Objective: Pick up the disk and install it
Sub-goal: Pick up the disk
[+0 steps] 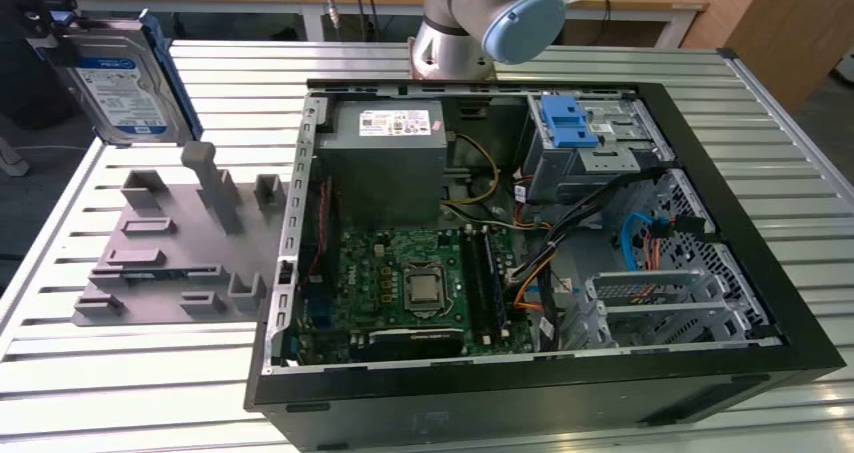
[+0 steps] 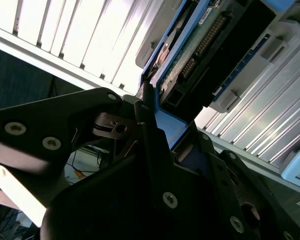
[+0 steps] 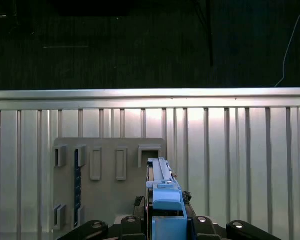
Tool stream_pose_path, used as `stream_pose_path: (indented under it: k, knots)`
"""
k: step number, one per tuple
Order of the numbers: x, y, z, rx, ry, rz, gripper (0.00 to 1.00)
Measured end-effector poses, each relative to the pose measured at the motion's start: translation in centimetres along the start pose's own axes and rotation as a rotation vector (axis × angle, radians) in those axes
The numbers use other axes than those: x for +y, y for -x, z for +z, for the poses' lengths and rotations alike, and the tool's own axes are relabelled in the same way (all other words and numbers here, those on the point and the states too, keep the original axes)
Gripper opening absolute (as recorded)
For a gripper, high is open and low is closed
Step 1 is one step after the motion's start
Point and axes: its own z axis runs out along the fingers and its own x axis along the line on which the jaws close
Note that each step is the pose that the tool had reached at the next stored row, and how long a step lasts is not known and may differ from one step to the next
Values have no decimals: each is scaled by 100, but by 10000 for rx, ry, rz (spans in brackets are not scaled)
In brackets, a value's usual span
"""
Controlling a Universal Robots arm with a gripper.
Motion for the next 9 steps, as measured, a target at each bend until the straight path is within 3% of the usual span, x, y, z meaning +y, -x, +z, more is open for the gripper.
stream_pose_path:
  k: [9]
  knots:
    - [1, 0, -80, 0, 0, 0, 36]
